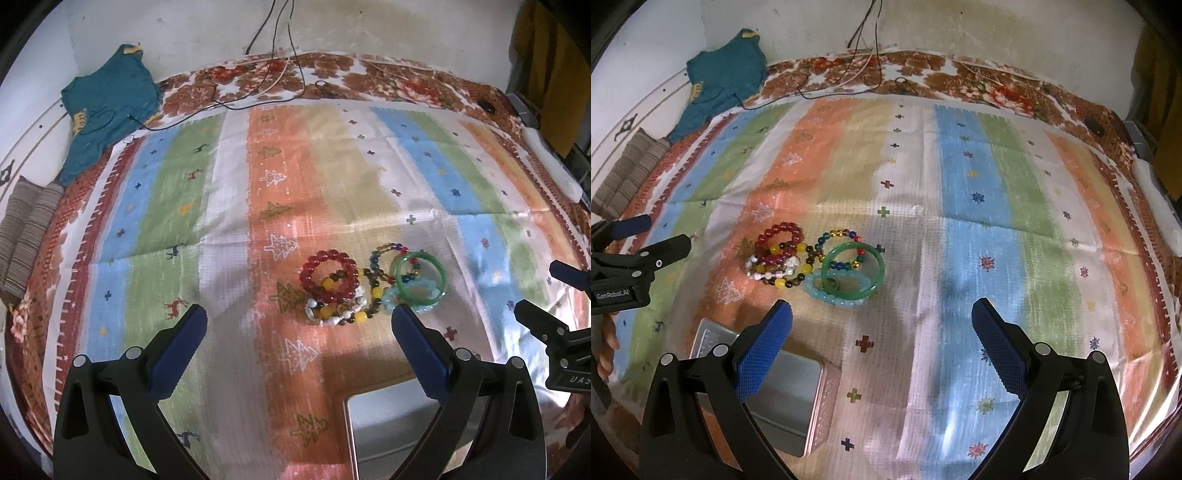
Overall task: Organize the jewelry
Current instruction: 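Grasp the red bead bracelet with left tool while right tool grasps the green jade bangle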
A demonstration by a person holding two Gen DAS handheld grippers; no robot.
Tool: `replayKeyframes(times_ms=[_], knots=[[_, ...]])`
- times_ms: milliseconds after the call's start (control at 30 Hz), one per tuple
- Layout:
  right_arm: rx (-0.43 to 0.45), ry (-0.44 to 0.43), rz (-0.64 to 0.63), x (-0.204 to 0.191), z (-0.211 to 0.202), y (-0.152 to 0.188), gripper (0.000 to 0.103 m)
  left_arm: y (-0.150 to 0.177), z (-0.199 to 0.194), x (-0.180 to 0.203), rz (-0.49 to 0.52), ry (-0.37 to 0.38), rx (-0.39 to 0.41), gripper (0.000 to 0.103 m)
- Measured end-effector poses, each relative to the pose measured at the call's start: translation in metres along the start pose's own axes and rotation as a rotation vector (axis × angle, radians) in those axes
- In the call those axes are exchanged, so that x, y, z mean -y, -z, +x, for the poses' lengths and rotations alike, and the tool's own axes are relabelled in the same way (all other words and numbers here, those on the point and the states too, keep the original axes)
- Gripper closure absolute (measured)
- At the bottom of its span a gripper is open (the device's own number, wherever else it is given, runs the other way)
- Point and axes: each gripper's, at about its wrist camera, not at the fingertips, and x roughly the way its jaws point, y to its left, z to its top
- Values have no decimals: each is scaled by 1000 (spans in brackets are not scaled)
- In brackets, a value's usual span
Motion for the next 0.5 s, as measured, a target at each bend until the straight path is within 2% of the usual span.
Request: replayKeyframes(times_ms=[500], knots=[[-66, 15, -4, 2, 35, -12, 5, -12, 35, -1, 14, -15, -65, 6]])
